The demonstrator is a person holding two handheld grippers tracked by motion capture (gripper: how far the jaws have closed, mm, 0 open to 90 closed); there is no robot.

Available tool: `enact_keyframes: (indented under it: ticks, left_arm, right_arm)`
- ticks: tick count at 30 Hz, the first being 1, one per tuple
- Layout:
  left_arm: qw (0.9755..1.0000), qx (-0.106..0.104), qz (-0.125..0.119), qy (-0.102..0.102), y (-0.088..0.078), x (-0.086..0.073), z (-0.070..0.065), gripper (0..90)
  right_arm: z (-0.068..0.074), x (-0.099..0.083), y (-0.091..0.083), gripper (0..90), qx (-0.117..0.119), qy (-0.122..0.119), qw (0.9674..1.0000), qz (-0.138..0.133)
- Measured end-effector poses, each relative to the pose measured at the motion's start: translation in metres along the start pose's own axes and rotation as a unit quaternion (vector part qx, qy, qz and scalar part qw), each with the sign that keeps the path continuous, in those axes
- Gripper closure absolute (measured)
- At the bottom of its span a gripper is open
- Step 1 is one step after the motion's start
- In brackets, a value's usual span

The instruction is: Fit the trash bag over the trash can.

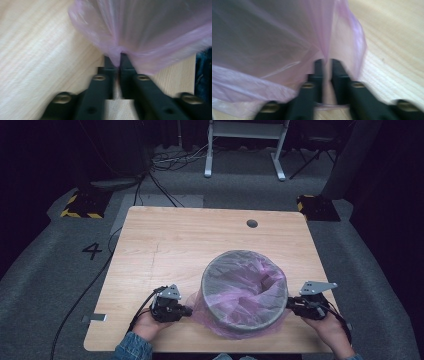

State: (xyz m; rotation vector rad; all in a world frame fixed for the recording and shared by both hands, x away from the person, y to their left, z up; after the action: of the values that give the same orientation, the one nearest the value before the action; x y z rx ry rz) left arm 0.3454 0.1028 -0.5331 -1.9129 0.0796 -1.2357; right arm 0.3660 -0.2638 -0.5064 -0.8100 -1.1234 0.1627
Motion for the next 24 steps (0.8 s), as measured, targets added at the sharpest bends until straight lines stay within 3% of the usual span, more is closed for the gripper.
enact_keyframes:
  ticks: [2, 4, 5, 7, 9, 12, 17, 20, 21, 24]
  left_arm:
    - [0.9988, -0.024, -0.038, -0.020, -0.016, 0.008, -0.001, 50.6]
    - [0.9955, -0.039, -0.084, -0.023, -0.034, 0.018, -0.007, 42.7]
    - [0.9933, -0.046, -0.104, -0.020, -0.042, 0.023, -0.012, 39.5]
    - [0.9904, -0.044, -0.131, 0.007, -0.052, 0.033, -0.024, 35.3]
    - [0.9897, -0.039, -0.135, 0.028, -0.056, 0.041, -0.034, 35.0]
    - [0.9886, -0.038, -0.140, 0.040, -0.054, 0.053, -0.044, 34.2]
    - [0.9871, -0.039, -0.139, 0.069, -0.051, 0.066, -0.058, 36.2]
    - [0.9871, -0.041, -0.137, 0.074, -0.048, 0.070, -0.059, 39.2]
    - [0.9875, -0.037, -0.134, 0.075, -0.047, 0.070, -0.059, 39.8]
    - [0.9860, -0.038, -0.136, 0.089, -0.049, 0.070, -0.062, 52.0]
  right_arm:
    - [0.005, 0.005, -0.013, 51.2, -0.003, -0.020, 0.9991, -0.036]
    - [0.012, 0.010, -0.027, 43.1, -0.003, -0.036, 0.9973, -0.065]
    - [0.017, 0.012, -0.032, 39.2, 0.003, -0.044, 0.9961, -0.077]
    - [0.025, 0.016, -0.039, 34.8, 0.011, -0.053, 0.9948, -0.087]
    - [0.032, 0.019, -0.042, 30.7, 0.012, -0.063, 0.9941, -0.088]
    - [0.043, 0.026, -0.047, 28.7, 0.026, -0.069, 0.9923, -0.100]
    - [0.061, 0.040, -0.045, 25.0, 0.069, -0.088, 0.9869, -0.116]
    - [0.066, 0.044, -0.034, 26.5, 0.082, -0.110, 0.9855, -0.100]
    - [0.067, 0.045, -0.031, 30.7, 0.083, -0.119, 0.9846, -0.097]
    - [0.072, 0.045, -0.028, 57.3, 0.082, -0.155, 0.9800, -0.094]
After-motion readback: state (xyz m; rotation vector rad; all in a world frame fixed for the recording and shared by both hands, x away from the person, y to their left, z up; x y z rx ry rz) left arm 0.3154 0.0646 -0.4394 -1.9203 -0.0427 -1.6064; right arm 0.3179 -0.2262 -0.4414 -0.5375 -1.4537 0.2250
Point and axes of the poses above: each handheld gripper's, and its own axes: y roughly forward along the jaws, x roughly out of its top, z roughly to its left, the point moved 8 cm from there along y, roughly forward along the jaws, and after that the axes turned 11 degrees about x, right-handed, at the moved point
